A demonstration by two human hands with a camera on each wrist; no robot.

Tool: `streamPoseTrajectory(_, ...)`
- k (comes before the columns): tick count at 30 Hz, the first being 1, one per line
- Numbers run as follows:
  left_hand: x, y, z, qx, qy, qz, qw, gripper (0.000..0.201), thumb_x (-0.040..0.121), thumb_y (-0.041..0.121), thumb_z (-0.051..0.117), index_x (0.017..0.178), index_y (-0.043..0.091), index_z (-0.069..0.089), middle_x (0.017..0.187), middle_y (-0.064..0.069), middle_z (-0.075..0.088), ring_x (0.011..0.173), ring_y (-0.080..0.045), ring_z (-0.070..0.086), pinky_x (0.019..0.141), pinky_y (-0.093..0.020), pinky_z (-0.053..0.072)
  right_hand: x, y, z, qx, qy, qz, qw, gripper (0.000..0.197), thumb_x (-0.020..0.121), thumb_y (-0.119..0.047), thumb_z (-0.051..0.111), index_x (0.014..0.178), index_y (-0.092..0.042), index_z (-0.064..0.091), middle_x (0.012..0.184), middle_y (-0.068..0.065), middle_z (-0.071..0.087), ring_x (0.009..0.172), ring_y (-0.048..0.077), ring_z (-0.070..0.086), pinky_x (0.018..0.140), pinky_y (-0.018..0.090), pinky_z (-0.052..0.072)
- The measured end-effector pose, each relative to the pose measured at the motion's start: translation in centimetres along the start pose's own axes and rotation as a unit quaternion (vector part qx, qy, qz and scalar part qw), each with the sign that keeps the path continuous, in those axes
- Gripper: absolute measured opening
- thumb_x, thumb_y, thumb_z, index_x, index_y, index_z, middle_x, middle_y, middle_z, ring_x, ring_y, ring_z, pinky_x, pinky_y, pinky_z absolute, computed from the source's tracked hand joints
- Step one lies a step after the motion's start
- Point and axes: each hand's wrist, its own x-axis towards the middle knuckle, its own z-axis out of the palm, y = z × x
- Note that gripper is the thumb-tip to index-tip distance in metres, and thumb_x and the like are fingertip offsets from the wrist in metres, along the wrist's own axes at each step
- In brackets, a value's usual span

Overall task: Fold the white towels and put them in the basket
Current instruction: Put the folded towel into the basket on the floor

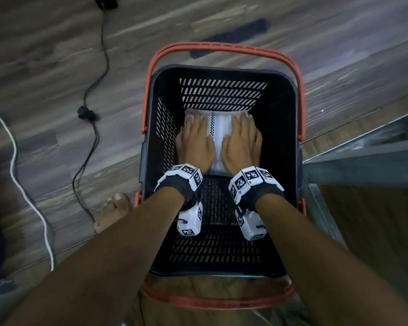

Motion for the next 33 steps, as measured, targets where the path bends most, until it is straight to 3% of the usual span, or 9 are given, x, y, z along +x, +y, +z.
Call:
streamPoseTrajectory(4,-0.1,-1.1,1.9,0.057,-0.031,-0.001,0.998,0.056,0.099,0.029,0.025,0.15,0.017,0.005,0.159,-0.003,0.003,0.146,-0.019,-0.002,0.117,-0.046,0.006,-0.4,1.1,2.7,-0.035,-0.039,-0.006,0.999,0.06,0.097,-0.031,0.027,0.149,-0.009,0.008,0.159,0.01,0.0,0.146,0.023,0.0,0.117,0.047,0.007)
streamPoseTrajectory(11,0.0,-1.9,3.7,0.089,-0.021,0.007,0.996,0.057,0.099,0.033,0.017,0.15,0.017,-0.004,0.159,-0.002,-0.002,0.146,-0.02,-0.006,0.116,-0.046,-0.001,-0.4,1.4,4.3,-0.021,-0.031,-0.007,0.999,0.06,0.098,-0.031,0.025,0.149,-0.01,0.004,0.158,0.01,-0.004,0.146,0.023,-0.005,0.116,0.043,0.0)
streamPoseTrajectory(17,-0.7,-0.2,0.0,0.162,-0.16,-0.012,0.974,0.06,0.099,0.033,0.023,0.149,0.015,-0.004,0.158,-0.006,-0.01,0.145,-0.025,-0.01,0.117,-0.051,0.003,-0.3,0.6,0.6,-0.021,-0.19,0.023,0.981,0.063,0.097,-0.032,0.033,0.149,-0.013,0.004,0.158,0.009,-0.013,0.145,0.023,-0.011,0.117,0.046,0.002)
streamPoseTrajectory(19,-1.5,0.9,-2.6,0.181,-0.212,-0.002,0.96,0.053,0.097,0.032,0.03,0.145,0.01,0.02,0.155,-0.015,0.015,0.143,-0.03,0.015,0.112,-0.05,0.02,-0.7,0.1,-2.1,-0.028,-0.246,0.027,0.969,0.054,0.095,-0.031,0.037,0.144,-0.011,0.025,0.157,0.013,0.01,0.145,0.027,0.01,0.113,0.046,0.02)
streamPoseTrajectory(22,-3.0,2.7,-7.1,0.185,-0.243,0.001,0.952,0.036,0.097,0.035,0.032,0.117,0.011,0.05,0.124,-0.012,0.055,0.112,-0.03,0.053,0.091,-0.041,0.04,-2.0,-0.8,-6.8,-0.056,-0.305,0.014,0.951,0.038,0.093,-0.036,0.039,0.115,-0.008,0.053,0.126,0.015,0.054,0.112,0.03,0.054,0.086,0.035,0.042)
streamPoseTrajectory(25,-4.7,5.2,-12.1,0.183,-0.259,0.014,0.948,0.037,0.096,0.038,0.037,0.116,0.012,0.054,0.123,-0.011,0.056,0.106,-0.03,0.057,0.078,-0.034,0.042,-3.6,-1.6,-12.7,-0.067,-0.321,-0.006,0.945,0.038,0.093,-0.042,0.042,0.094,-0.008,0.06,0.098,0.012,0.062,0.085,0.028,0.06,0.071,0.031,0.043)
streamPoseTrajectory(28,-6.5,8.8,-18.1,0.208,-0.229,0.054,0.949,0.041,0.096,0.041,0.039,0.12,0.012,0.053,0.125,-0.01,0.056,0.109,-0.029,0.056,0.082,-0.035,0.044,-5.4,-2.5,-20.2,-0.041,-0.275,-0.011,0.961,0.043,0.094,-0.039,0.045,0.061,-0.012,0.043,0.064,0.007,0.046,0.06,0.023,0.048,0.057,0.028,0.036)
streamPoseTrajectory(30,-8.3,11.9,-22.7,0.214,-0.179,0.089,0.956,0.038,0.094,0.043,0.044,0.114,0.013,0.057,0.119,-0.009,0.06,0.105,-0.029,0.059,0.083,-0.035,0.048,-7.2,-3.2,-26.2,-0.032,-0.22,-0.014,0.975,0.04,0.093,-0.037,0.047,0.062,-0.011,0.045,0.064,0.007,0.048,0.066,0.025,0.053,0.06,0.028,0.036)
streamPoseTrajectory(33,-12.2,16.8,-29.4,0.2,-0.089,0.158,0.963,0.035,0.091,0.042,0.05,0.112,0.015,0.059,0.116,-0.01,0.063,0.102,-0.03,0.061,0.079,-0.032,0.045,-11.5,-4.0,-35.5,-0.006,-0.115,-0.009,0.993,0.028,0.093,-0.032,0.049,0.084,-0.01,0.063,0.086,0.012,0.062,0.087,0.029,0.061,0.067,0.027,0.039)
